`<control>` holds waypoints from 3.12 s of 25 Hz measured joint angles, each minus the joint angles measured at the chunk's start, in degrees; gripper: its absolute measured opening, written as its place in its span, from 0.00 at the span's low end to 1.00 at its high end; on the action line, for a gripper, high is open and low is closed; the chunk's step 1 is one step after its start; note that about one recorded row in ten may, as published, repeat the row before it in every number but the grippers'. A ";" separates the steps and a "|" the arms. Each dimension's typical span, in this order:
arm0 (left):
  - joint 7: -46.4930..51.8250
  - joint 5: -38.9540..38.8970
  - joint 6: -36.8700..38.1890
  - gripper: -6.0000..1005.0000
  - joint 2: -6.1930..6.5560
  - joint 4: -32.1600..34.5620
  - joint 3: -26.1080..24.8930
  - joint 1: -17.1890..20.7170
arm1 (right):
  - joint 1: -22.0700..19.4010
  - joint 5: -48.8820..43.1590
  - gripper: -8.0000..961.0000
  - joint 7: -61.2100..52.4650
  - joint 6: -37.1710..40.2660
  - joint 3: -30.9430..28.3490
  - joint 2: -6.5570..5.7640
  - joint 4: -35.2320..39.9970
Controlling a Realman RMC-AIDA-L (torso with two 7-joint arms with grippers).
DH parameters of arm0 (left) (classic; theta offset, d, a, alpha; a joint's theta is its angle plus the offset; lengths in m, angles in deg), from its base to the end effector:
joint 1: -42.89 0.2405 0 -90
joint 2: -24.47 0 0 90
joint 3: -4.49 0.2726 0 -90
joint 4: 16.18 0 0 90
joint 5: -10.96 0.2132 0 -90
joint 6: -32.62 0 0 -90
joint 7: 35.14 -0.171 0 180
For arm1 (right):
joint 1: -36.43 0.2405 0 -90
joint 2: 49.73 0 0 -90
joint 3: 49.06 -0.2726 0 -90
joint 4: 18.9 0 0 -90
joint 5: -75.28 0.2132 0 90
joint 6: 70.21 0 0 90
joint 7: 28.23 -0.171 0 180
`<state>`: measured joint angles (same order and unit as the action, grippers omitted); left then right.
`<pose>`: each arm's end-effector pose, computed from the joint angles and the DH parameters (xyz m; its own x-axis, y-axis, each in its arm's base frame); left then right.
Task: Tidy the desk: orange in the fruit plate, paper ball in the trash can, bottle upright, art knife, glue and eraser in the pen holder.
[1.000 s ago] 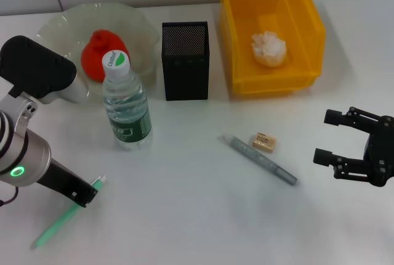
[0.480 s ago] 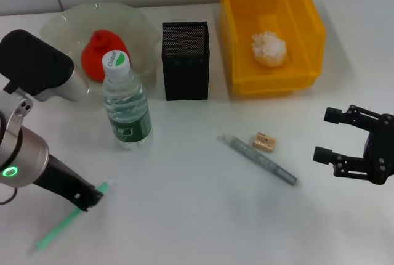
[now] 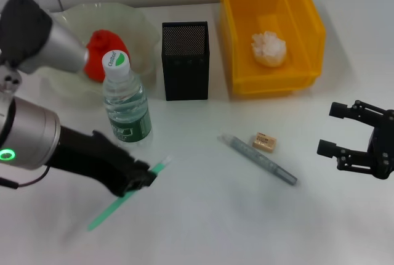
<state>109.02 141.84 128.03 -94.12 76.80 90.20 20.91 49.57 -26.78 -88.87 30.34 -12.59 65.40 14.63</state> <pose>-0.1748 0.2988 -0.0377 0.8281 0.5461 -0.1268 0.5237 -0.8342 -0.1728 0.3347 0.2573 0.0155 0.7281 -0.1886 -0.6590 -0.4685 -0.8387 -0.2776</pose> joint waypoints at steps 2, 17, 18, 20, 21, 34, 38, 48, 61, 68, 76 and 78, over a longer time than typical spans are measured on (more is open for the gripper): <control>-2.72 -3.55 0.01 0.16 0.04 -0.38 -1.74 -0.21 | -0.11 -0.10 0.88 -0.02 0.04 -0.49 0.00 0.01; -20.85 -25.29 -7.08 0.16 -0.03 -1.03 -6.82 -3.35 | 0.31 -0.11 0.88 -0.57 -0.89 -0.70 0.45 -0.32; -20.85 -25.29 -7.08 0.16 -0.03 -1.03 -6.82 -3.35 | 0.33 -0.13 0.88 -0.58 -0.93 -0.70 0.49 -0.32; -23.15 -27.94 -8.73 0.16 -0.05 -0.78 -7.22 -4.05 | 0.37 -0.15 0.88 -0.60 -0.95 -0.70 0.57 -0.32; -23.66 -28.61 -9.14 0.16 -0.05 -0.76 -7.31 -4.22 | 0.43 -0.15 0.88 -0.64 -0.97 -0.70 0.60 -0.32; -41.11 -41.80 -28.38 0.17 -0.24 -7.77 -6.31 -6.16 | 1.08 -0.07 0.88 -0.96 -0.98 -0.69 0.80 -0.40; -44.97 -43.73 -31.52 0.17 -0.36 -13.35 -5.57 -8.29 | 1.10 -0.07 0.88 -1.16 -0.98 -0.70 0.80 -0.40; -55.70 -47.67 -35.58 0.17 -0.32 -27.90 -7.18 -16.43 | 1.24 -0.27 0.88 -1.30 -0.98 -0.70 0.79 -0.40; -64.26 -54.23 -40.63 0.18 -0.52 -41.01 -7.01 -21.33 | 1.20 -0.33 0.88 -1.55 -0.97 -0.70 0.79 -0.40; -67.78 -52.73 -41.73 0.18 -0.34 -43.87 -8.63 -21.98 | 1.19 -0.33 0.88 -1.58 -0.97 -0.69 0.79 -0.40; -69.23 -53.17 -41.73 0.18 -0.32 -47.37 -9.61 -22.28 | 1.10 -0.35 0.88 -1.67 -0.97 -0.61 0.79 -0.85; -69.39 -53.14 -41.99 0.18 -0.39 -48.16 -9.33 -22.49 | 1.09 -0.37 0.88 -1.67 -0.97 -0.58 0.79 -0.86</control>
<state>39.63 88.69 86.04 -94.51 28.64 80.87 -1.58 50.66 -27.15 -90.54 29.37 -13.17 66.20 13.78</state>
